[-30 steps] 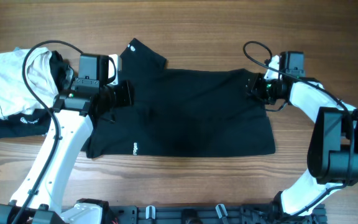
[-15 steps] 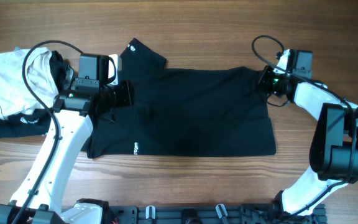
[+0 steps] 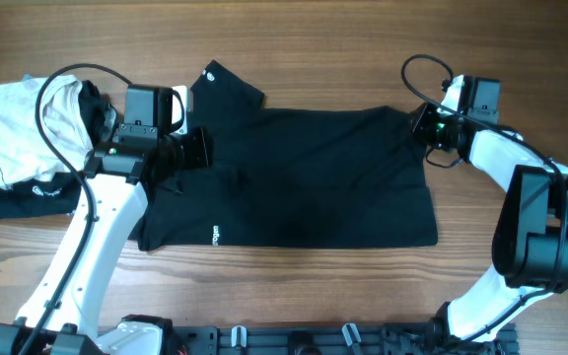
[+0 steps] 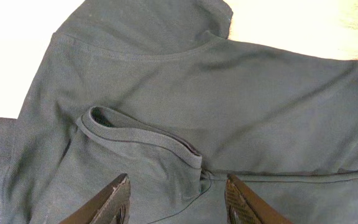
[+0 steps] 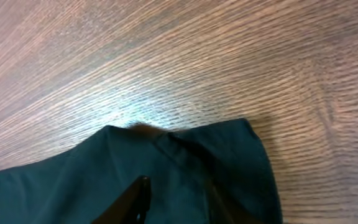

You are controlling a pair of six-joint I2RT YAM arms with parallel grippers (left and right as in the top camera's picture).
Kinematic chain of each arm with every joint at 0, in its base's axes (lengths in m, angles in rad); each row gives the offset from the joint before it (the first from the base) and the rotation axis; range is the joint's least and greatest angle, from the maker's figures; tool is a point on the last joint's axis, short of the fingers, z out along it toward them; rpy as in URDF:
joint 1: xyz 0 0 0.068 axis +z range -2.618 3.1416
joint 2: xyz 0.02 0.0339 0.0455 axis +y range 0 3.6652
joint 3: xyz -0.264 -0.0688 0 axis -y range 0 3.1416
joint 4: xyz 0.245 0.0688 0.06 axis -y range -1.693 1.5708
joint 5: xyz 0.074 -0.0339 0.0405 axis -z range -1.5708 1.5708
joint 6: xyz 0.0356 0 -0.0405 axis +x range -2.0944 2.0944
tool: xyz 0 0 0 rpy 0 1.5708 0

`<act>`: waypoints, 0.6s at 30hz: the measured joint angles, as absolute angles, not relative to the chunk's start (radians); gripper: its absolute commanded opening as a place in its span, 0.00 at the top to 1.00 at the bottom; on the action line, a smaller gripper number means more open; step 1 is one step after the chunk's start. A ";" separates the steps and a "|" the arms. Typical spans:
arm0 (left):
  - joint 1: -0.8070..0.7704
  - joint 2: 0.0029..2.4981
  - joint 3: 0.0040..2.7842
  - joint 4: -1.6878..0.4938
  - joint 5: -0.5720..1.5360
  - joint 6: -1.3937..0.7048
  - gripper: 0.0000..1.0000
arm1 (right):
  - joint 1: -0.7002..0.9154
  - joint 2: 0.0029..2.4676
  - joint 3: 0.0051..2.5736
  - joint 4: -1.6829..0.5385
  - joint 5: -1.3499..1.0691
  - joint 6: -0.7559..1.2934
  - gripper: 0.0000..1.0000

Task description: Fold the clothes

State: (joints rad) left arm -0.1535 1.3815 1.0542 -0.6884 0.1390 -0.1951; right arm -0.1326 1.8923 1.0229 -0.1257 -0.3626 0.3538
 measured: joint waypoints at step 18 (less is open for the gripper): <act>-0.154 1.382 1.054 -0.688 0.139 -0.195 0.51 | -0.134 1.927 1.023 -0.125 -0.393 0.294 0.96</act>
